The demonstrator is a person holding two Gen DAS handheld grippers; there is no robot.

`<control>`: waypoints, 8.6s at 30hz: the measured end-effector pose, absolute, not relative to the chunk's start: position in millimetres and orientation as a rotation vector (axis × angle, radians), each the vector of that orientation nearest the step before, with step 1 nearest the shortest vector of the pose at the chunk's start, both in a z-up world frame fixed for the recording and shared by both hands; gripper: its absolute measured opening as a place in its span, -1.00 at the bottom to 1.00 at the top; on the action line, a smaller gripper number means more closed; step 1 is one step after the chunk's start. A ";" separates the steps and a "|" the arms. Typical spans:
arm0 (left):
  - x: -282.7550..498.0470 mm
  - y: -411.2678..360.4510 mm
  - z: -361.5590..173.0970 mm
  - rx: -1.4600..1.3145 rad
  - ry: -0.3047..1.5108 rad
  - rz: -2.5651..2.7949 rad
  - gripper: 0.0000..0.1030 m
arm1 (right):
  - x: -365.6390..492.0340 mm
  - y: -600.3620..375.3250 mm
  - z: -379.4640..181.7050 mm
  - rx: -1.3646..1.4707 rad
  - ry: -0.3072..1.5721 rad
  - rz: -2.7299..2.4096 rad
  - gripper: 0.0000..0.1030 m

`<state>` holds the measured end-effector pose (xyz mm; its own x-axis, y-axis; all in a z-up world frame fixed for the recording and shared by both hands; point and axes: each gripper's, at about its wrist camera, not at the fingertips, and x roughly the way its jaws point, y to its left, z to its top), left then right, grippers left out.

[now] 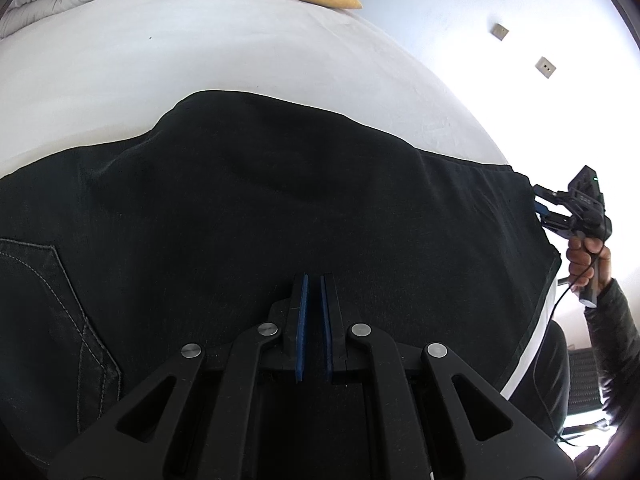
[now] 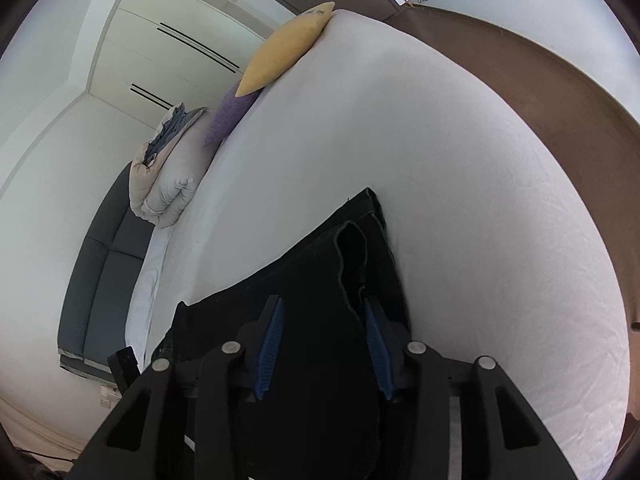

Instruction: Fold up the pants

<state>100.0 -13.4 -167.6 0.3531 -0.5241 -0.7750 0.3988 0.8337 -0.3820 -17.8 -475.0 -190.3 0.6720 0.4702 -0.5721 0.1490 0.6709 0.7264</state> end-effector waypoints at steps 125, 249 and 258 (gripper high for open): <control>-4.3 141.8 -148.2 -0.440 0.897 -0.447 -0.88 | -8.7 -97.2 -148.6 0.083 0.723 0.152 -0.89; -150.7 366.1 -158.9 -1.097 0.595 0.074 0.76 | 3.2 -177.6 -204.8 0.667 1.055 0.628 0.04; -148.5 391.1 -216.8 -1.381 0.603 -0.001 0.73 | 2.9 -183.2 -203.7 0.712 1.045 0.627 0.05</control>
